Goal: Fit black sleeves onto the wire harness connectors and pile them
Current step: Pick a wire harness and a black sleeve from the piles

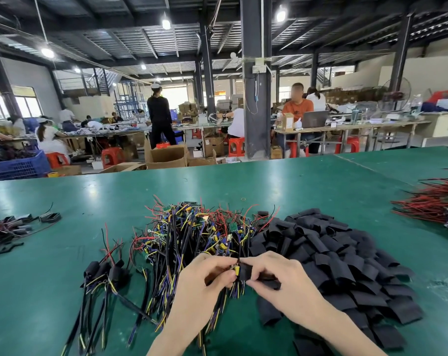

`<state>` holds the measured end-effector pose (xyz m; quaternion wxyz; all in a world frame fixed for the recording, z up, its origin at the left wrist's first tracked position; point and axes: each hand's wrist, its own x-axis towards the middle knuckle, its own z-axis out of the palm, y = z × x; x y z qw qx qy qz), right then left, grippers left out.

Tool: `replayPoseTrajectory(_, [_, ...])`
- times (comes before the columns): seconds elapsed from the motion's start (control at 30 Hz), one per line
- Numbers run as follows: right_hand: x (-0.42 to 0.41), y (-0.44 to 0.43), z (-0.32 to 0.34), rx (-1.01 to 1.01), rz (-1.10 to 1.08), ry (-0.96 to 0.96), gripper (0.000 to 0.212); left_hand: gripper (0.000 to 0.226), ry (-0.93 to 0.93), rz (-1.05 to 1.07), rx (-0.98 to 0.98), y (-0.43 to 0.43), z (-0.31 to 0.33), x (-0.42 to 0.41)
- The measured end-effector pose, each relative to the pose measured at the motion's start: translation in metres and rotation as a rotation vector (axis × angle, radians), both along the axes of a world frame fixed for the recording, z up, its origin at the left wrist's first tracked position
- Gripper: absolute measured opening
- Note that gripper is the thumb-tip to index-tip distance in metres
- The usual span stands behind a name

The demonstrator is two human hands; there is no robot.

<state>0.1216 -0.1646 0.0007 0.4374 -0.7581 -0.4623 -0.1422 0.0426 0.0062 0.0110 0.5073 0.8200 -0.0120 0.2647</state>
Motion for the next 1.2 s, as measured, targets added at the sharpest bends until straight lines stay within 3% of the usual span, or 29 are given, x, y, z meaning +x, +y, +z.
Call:
replayPoseTrajectory(0.1, [-0.001, 0.004, -0.003, -0.111, -0.066, -0.372, 0.015, 0.033, 0.030, -0.002, -0.128, -0.004, -0.003, 0.002])
replayPoseTrajectory(0.17, [0.000, 0.005, -0.007, -0.170, -0.067, -0.461, 0.016, 0.034, 0.049, -0.004, -0.130, -0.004, -0.005, 0.003])
replayPoseTrajectory(0.27, [0.003, 0.005, -0.011, -0.123, -0.027, -0.353, 0.006, 0.038, 0.046, -0.005, -0.093, -0.002, -0.005, 0.001])
replayPoseTrajectory(0.4, [0.000, 0.003, -0.007, -0.031, 0.014, -0.088, 0.025, 0.043, 0.042, -0.018, 0.024, -0.005, -0.003, -0.002])
replayPoseTrajectory(0.53, [0.000, -0.001, -0.002, -0.020, 0.052, 0.098, 0.018, 0.050, -0.009, 0.002, 0.166, -0.007, -0.003, -0.004])
replayPoseTrajectory(0.67, [-0.002, -0.005, 0.006, 0.003, 0.125, 0.280, 0.020, 0.049, -0.032, 0.005, 0.173, -0.009, -0.003, -0.006])
replayPoseTrajectory(0.77, [-0.005, -0.003, 0.005, -0.024, 0.063, 0.186, 0.024, 0.044, -0.039, 0.006, 0.139, -0.009, -0.005, -0.005])
replayPoseTrajectory(1.03, [-0.011, 0.006, 0.000, -0.288, -0.074, -0.497, 0.023, 0.036, 0.007, 0.036, 0.015, -0.010, -0.010, -0.002])
replayPoseTrajectory(1.1, [-0.011, 0.006, 0.000, -0.238, -0.029, -0.378, 0.023, 0.036, -0.031, 0.047, 0.004, -0.010, -0.010, -0.001])
replayPoseTrajectory(1.2, [-0.011, 0.007, -0.002, -0.052, -0.091, -0.053, 0.052, 0.031, -0.099, 0.100, -0.082, -0.008, -0.011, 0.002])
